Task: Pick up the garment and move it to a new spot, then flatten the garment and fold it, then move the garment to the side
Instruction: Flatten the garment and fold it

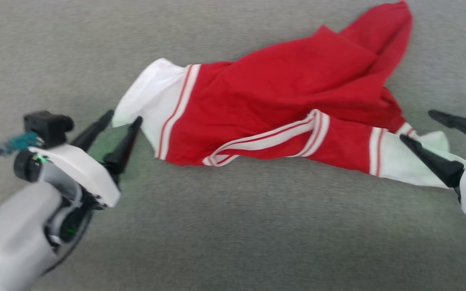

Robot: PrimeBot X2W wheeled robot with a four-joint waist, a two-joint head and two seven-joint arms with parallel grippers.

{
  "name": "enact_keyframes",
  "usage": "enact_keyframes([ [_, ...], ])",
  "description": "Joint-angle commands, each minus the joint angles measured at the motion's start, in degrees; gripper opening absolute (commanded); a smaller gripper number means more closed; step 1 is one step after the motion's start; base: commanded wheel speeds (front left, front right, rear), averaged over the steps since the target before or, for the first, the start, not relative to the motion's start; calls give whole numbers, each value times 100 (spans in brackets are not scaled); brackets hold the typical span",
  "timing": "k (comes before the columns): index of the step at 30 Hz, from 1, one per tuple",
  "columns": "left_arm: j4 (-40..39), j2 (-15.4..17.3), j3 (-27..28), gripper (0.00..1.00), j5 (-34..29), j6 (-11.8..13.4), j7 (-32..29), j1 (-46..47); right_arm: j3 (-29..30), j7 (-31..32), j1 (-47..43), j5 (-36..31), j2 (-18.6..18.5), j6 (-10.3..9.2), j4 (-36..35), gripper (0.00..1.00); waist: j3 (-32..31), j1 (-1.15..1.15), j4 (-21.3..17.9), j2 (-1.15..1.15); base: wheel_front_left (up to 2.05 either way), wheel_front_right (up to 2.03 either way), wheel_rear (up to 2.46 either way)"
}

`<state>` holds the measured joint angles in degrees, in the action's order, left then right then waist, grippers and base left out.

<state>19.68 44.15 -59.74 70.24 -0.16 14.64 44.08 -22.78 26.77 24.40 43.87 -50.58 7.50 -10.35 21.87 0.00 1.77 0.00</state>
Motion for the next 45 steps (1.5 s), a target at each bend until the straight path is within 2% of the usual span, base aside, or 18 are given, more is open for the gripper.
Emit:
enact_keyframes([
  [1,-77,-125,215,100,-232,156,57,-187,-203,167,142,163,-161,-2,-65,100,11,0,223,0,0,0,0],
  [5,-557,-658,1444,100,-1373,527,56,-956,-784,700,506,699,-598,-2,-210,100,82,0,547,0,0,0,0],
  [8,-985,-1095,2380,100,-2314,668,52,-1600,-1153,917,841,938,-781,-2,-240,100,149,0,741,0,0,0,0],
  [10,-1217,-1409,2859,100,-2838,665,53,-2054,-1363,1007,1064,1020,-885,-2,-187,100,182,0,853,0,0,0,0],
  [14,-1516,-1993,3629,100,-3603,452,54,-2722,-1823,1187,1424,1147,-1011,-2,-38,100,239,0,1041,0,0,0,0],
  [17,-1544,-2442,4092,100,-4074,118,53,-3063,-2256,1151,1743,1170,-1050,-2,193,100,280,0,1168,0,0,0,0],
  [21,-1483,-2688,4357,100,-4287,-125,54,-3170,-2556,1090,1914,1205,-1024,-2,375,100,297,0,1214,0,0,0,0],
  [24,-1376,-2856,4576,100,-4476,-321,54,-3268,-2852,1035,2032,1315,-1011,-2,424,5,293,0,1208,0,0,0,0],
  [25,-1340,-2908,4649,100,-4497,-373,54,-3287,-2943,1000,2088,1333,-1020,-2,396,0,286,0,1195,0,0,0,0],
  [34,-1183,-3142,5049,100,-4731,-643,54,-3399,-3593,690,2103,1542,-1196,-2,-60,0,113,0,932,0,0,0,0],
  [43,-1145,-3222,5198,100,-4852,-720,54,-3481,-4171,264,1735,1319,-1042,-1,-321,0,94,0,688,0,0,0,0],
  [44,-1151,-3226,5220,100,-4854,-722,54,-3485,-4169,172,1719,1287,-1009,-1,-328,16,102,0,655,0,0,0,0],
  [45,-1152,-3226,5236,100,-4859,-726,54,-3487,-4160,81,1716,1259,-974,-1,-309,36,106,0,621,0,0,0,0],
])
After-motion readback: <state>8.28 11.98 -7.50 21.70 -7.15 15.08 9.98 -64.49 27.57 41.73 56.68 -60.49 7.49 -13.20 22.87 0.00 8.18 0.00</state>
